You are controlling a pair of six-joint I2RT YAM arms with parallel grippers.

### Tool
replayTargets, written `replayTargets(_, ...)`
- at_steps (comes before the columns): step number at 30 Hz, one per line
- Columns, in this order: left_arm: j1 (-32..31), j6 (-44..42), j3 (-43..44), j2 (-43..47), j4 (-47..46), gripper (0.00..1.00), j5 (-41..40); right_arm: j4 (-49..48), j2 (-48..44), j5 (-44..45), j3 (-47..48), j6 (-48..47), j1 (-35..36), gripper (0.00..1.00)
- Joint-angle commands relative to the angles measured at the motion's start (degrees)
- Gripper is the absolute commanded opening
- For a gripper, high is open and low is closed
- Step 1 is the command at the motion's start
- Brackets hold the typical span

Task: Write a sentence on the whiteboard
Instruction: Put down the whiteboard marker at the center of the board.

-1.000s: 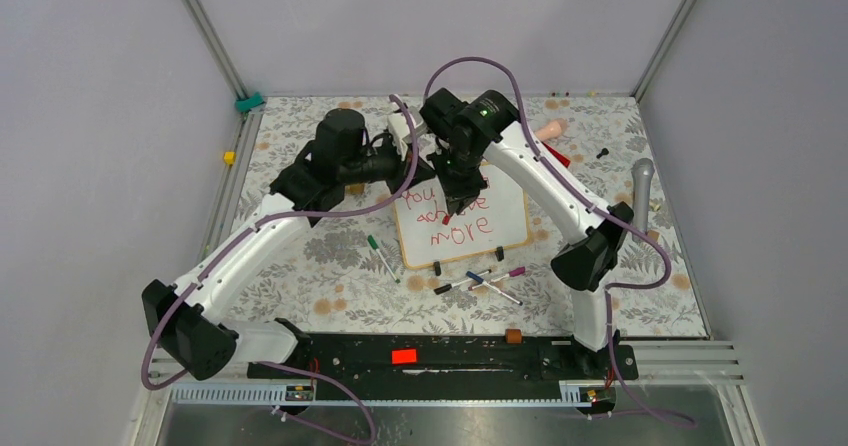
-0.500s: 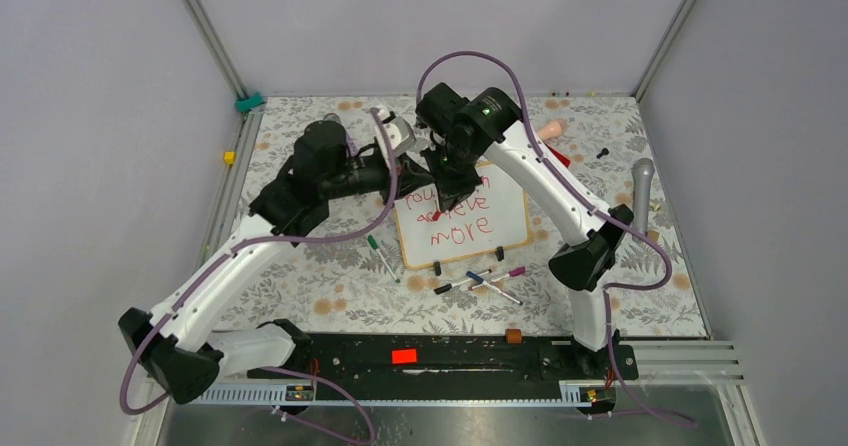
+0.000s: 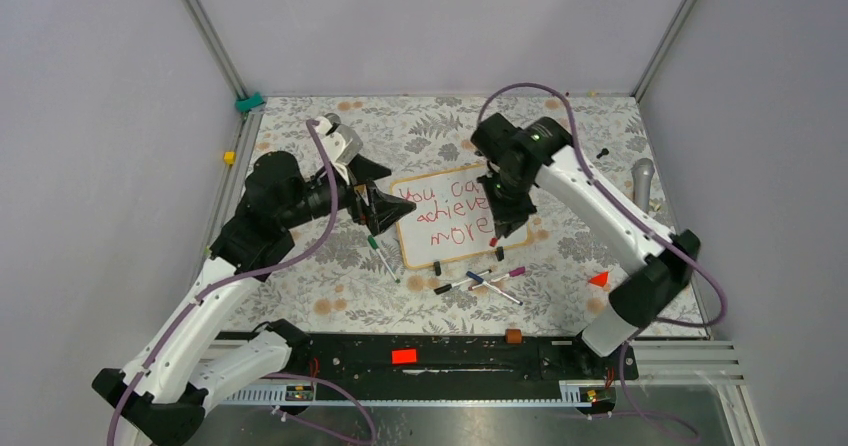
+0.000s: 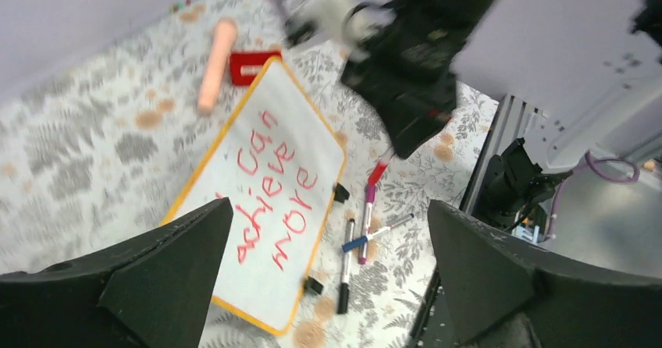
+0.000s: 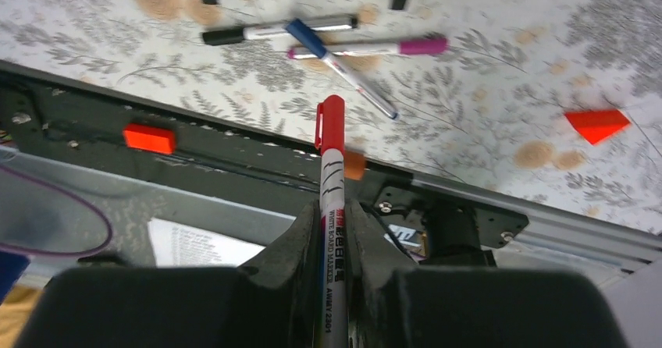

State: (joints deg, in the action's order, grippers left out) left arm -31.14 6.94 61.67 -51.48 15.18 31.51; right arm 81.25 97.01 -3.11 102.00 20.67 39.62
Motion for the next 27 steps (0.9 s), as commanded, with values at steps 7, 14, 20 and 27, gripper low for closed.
replayTargets(7,1.48,14.16,-4.99,5.75,7.47,0.99,-14.28,-12.51,-17.48,14.37,-24.81,5.02,-3.91,0.00)
replayTargets(14,2.09,13.24,-12.24,12.09,8.04,0.99,-22.09,-27.56,-14.82,17.44,-37.47,13.10,-5.36,0.00)
replayTargets(20,2.49,14.34,-13.70,15.51,13.30,0.99,-23.44,-36.15,-9.33,13.98,-45.53,18.75,-5.69,0.00)
replayTargets(27,2.49,15.08,-16.10,17.07,14.80,0.98,-22.89,-30.87,-16.40,14.40,-45.83,18.98,-6.15,0.00)
